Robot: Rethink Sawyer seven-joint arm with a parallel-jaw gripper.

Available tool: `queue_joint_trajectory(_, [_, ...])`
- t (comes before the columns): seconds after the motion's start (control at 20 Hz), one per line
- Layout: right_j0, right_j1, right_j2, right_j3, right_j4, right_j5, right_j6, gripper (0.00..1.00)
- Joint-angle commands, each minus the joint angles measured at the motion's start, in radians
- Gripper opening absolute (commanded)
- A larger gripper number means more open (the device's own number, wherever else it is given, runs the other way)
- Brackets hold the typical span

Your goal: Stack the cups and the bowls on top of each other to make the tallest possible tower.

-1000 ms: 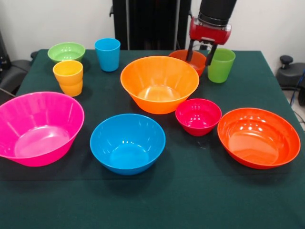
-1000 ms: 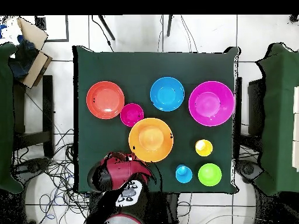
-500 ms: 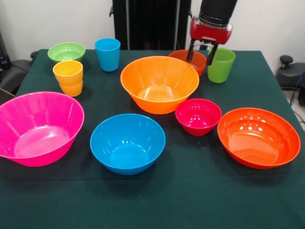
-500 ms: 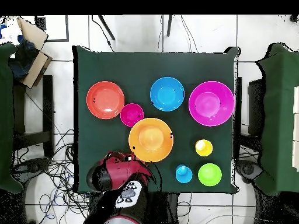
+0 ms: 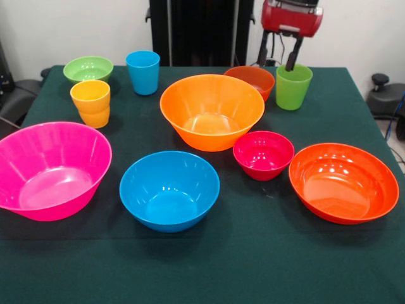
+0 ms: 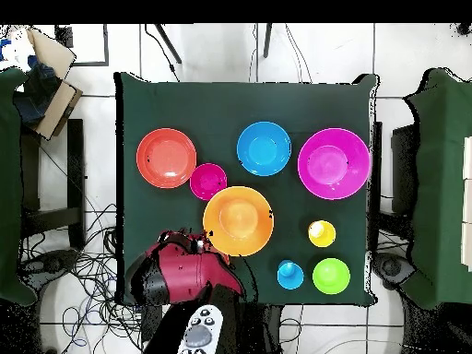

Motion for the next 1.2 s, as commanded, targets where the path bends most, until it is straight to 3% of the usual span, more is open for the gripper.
queue_joint_trajectory(0.05, [0.039, -0.051, 0.051, 0.040, 0.015, 0.091, 0.121, 1.00])
queue_joint_trajectory(0.35, [0.135, -0.065, 0.002, 0.085, 0.035, 0.045, 0.186, 1.00])
queue_joint_trajectory(0.6, [0.169, -0.017, -0.014, 0.083, 0.043, -0.014, 0.198, 1.00])
queue_joint_trajectory(0.8, [0.143, -0.009, 0.009, 0.108, 0.026, -0.062, 0.186, 1.00])
queue_joint_trajectory(1.2, [0.032, -0.114, 0.096, 0.231, -0.030, -0.093, 0.133, 1.00])
